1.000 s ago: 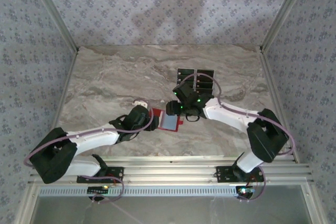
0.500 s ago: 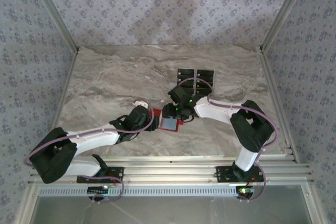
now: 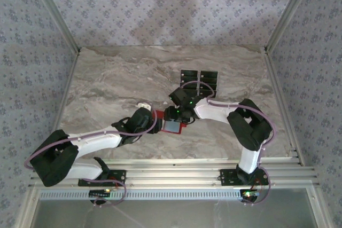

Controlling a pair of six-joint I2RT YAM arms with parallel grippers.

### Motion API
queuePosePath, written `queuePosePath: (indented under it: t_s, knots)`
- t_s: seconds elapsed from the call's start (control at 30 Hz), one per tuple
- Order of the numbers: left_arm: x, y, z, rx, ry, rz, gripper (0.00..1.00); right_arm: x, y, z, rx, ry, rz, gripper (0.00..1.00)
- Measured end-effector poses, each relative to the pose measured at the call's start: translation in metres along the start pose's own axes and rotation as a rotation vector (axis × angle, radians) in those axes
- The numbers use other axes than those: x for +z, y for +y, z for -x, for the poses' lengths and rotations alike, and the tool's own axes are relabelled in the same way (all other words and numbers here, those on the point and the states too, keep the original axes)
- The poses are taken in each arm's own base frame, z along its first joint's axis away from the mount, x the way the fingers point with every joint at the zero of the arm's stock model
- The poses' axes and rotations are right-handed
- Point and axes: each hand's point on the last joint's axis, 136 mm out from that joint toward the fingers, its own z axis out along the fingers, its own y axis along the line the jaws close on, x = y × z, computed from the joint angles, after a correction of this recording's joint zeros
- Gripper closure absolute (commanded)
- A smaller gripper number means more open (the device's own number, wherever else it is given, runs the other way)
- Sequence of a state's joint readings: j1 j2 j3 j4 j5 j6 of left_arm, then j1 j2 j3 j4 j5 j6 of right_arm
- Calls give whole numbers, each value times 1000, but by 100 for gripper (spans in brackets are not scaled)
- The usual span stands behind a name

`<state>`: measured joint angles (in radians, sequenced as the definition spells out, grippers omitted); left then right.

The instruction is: Put the credit cards into the card holder

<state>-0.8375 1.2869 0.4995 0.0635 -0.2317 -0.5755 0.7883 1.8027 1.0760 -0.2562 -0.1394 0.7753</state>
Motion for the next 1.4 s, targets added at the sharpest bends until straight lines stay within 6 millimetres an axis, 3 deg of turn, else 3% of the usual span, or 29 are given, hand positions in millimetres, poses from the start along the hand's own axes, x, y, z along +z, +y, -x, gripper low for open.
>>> queuePosePath:
  t_s: [0.67, 1.1, 1.4]
  knots:
    - [7, -21, -7, 76, 11, -74, 22, 12, 22, 7, 14, 18, 88, 41]
    - [24, -20, -25, 107, 68, -63, 22, 13, 24, 7, 13, 23, 98, 40]
    - [28, -18, -23, 96, 59, -29, 27, 13, 25, 7, 13, 23, 99, 40]
